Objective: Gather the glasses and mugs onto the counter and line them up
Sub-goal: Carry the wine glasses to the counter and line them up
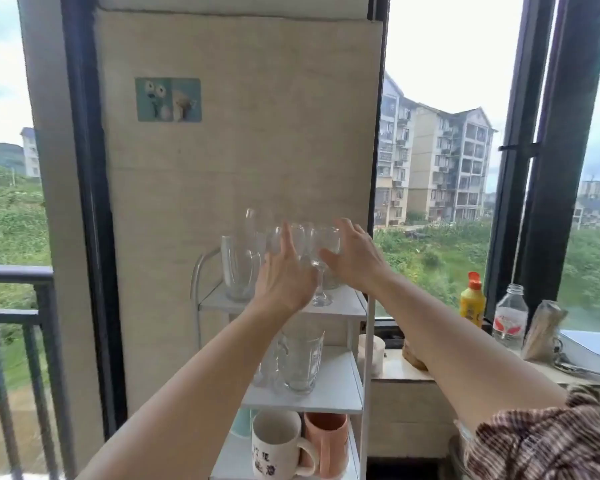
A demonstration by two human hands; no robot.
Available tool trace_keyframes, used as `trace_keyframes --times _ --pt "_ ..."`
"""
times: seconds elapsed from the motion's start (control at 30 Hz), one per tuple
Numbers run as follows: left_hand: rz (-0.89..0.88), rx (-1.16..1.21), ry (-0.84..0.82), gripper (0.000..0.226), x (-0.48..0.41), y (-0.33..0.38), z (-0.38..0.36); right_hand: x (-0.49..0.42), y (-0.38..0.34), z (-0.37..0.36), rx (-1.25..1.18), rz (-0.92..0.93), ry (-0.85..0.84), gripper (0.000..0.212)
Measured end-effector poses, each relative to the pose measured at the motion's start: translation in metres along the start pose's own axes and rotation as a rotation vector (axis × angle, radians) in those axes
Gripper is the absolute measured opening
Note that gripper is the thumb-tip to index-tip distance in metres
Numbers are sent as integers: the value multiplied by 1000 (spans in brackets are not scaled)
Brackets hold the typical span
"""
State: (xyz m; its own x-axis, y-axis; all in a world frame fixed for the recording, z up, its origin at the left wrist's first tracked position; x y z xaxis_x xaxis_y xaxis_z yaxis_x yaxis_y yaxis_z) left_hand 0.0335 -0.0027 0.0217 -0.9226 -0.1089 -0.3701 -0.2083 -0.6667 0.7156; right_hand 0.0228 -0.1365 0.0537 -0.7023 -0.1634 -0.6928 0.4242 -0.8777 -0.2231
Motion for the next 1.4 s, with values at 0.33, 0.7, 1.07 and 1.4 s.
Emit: trace_keyframes --times 0.33,0.7,1.07,1.4 --pt "-19 131 24 58 -14 6 -2 -12 20 -10 -228 -80 94 31" --pt "-198 270 154 31 10 5 13 12 12 21 -325 -98 243 28" --pt "-384 515 82 48 70 57 17 97 32 136 -559 -186 467 49" --pt "-320 596 -453 84 221 157 -120 300 109 262 -401 -513 493 59"
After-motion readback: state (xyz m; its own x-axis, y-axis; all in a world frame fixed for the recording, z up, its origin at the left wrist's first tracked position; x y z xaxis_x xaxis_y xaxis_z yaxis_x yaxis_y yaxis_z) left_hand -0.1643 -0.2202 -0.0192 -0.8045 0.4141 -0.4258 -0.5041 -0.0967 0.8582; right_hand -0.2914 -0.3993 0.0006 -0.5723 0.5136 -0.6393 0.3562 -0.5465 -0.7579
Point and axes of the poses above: each hand's wrist, its own x-axis away from the middle knuckle, its own z-axis out of the back of the hand, y = z × x, the point moved 4 cm from there along -x, towards the middle knuckle, and after that the axes turned 15 degrees about z, right-handed, at the moved point
